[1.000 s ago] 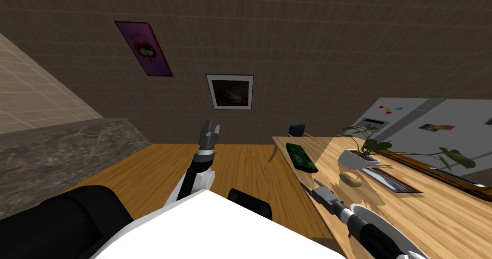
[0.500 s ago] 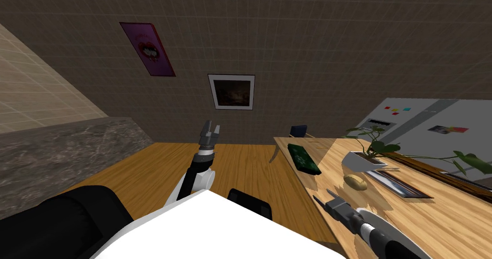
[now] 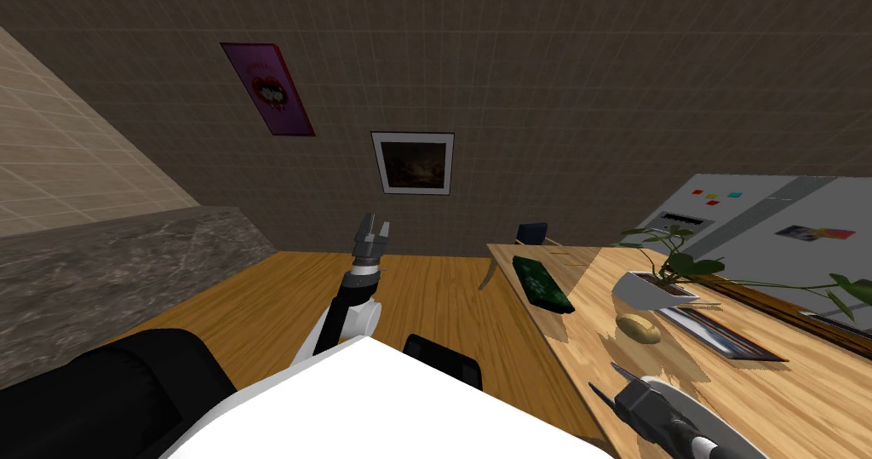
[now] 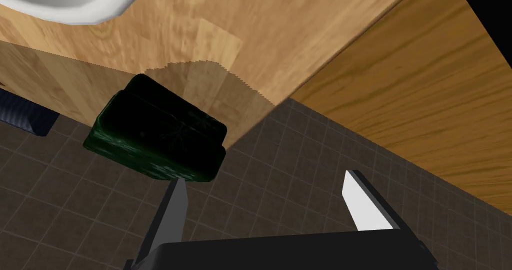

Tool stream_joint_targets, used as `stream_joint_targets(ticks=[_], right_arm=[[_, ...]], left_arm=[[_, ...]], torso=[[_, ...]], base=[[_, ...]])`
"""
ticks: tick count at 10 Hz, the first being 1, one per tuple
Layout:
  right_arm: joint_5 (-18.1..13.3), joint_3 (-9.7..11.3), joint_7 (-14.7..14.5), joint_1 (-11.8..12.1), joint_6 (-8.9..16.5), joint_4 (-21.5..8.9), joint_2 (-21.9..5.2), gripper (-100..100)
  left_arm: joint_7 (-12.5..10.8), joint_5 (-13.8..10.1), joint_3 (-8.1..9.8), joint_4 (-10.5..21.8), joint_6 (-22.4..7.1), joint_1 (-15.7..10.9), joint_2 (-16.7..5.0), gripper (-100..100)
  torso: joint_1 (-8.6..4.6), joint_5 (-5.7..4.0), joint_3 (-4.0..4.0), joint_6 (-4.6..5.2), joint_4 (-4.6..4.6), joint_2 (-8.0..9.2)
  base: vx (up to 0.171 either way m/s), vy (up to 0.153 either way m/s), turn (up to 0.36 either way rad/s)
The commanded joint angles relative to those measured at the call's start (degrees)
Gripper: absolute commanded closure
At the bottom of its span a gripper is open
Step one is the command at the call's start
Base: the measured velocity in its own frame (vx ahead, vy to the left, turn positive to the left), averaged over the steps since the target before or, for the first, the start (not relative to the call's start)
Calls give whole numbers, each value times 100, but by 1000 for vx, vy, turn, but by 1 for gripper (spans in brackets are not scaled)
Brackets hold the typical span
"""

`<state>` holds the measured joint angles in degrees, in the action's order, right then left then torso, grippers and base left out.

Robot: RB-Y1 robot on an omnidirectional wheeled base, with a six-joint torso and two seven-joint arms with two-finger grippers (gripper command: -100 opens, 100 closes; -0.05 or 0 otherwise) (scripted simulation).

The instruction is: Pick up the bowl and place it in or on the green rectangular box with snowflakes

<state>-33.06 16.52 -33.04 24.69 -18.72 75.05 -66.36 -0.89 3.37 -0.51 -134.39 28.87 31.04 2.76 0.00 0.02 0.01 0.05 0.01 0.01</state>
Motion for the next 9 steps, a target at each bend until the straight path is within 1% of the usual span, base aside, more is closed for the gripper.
stream_joint_targets(ticks=[1,4,5,7,8,9], right_arm=[[-82,-17,-70,81,-50,-172,-53,-100],[-457,180,-202,179,-104,-707,-308,-100],[-457,180,-202,179,-104,-707,-308,-100],[-656,306,-265,250,-137,-983,-400,-100],[-734,365,-288,284,-151,-1093,-423,-100],[-843,471,-318,350,-169,-1247,-419,-100]], left_arm=[[0,0,0,0,0,0,0,0],[0,0,0,0,0,0,0,0],[0,0,0,0,0,0,0,0],[0,0,0,0,0,0,0,0],[0,0,0,0,0,0,0,0],[0,0,1,0,0,0,-1,0]], torso=[[0,0,0,0,0,0],[-5,-2,1,0,1,2],[-8,-3,1,1,0,2],[-9,-3,1,2,0,3],[-14,-4,1,1,0,2],[-20,-7,0,1,0,0]], base=[[8,2,8],[7,-8,12],[9,-16,6],[11,-27,3],[19,-50,6],[36,-93,1]])
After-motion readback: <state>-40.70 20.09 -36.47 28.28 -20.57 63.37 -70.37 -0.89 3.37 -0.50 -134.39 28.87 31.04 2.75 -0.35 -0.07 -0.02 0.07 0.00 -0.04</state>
